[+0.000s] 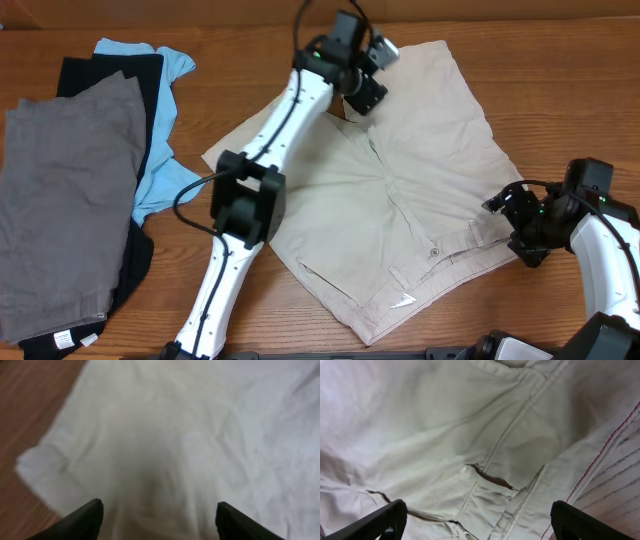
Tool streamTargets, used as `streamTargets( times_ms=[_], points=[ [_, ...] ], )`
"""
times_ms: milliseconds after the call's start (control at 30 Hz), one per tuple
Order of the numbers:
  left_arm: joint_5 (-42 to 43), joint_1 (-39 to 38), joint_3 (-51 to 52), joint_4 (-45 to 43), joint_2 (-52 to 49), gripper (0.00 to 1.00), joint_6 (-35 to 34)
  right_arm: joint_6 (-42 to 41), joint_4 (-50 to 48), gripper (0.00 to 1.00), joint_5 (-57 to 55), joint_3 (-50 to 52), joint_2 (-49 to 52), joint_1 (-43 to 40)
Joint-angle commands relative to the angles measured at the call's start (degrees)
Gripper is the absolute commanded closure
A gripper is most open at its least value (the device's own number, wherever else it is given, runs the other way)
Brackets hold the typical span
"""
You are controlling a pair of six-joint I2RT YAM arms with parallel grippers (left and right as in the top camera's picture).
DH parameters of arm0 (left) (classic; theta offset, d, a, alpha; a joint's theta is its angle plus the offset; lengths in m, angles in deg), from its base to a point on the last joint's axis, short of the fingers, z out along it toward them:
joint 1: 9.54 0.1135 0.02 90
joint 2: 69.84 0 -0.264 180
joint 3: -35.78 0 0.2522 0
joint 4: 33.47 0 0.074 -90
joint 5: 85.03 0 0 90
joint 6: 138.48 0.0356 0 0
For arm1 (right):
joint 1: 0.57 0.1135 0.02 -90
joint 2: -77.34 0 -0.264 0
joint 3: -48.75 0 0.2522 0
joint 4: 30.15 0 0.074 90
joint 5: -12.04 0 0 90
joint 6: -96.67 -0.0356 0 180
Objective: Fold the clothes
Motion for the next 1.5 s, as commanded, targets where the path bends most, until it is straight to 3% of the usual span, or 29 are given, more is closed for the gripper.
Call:
streamTargets(
  times_ms=[0, 433, 667, 867, 1200, 1467],
  points=[
    [0.0, -0.9, -0.8, -0.3, -2.9, 0.32, 1.3, 0.8, 0.1, 0.06, 0.3, -1.4, -1.1, -0.2],
    [-12.3, 0.1, -0.8, 7.6, -5.3, 0.37, -3.6, 0.8, -0.2, 0.06, 0.3, -1.4, -1.0, 0.1],
    [-22.9, 3.5, -0.8, 18.2, -5.3, 0.37, -18.0, 0.8, -1.2, 0.06, 0.3, -1.4, -1.0, 1.5],
    [-21.4, 10.0, -0.8, 27.4, -5.3, 0.3, -26.6, 0.2, -4.2, 0.07, 0.3, -1.2, -0.1, 3.8],
    [-8.7, 19.3, -0.8, 37.4, -5.3, 0.24, -26.6, -5.6, -14.0, 0.07, -0.1, -1.2, 9.6, 13.0],
    [-8.4, 19.2, -2.9, 41.2, -5.0, 0.22, -24.0, -9.8, -20.8, 0.17, -2.9, -1.1, 15.9, 22.0]
  ],
)
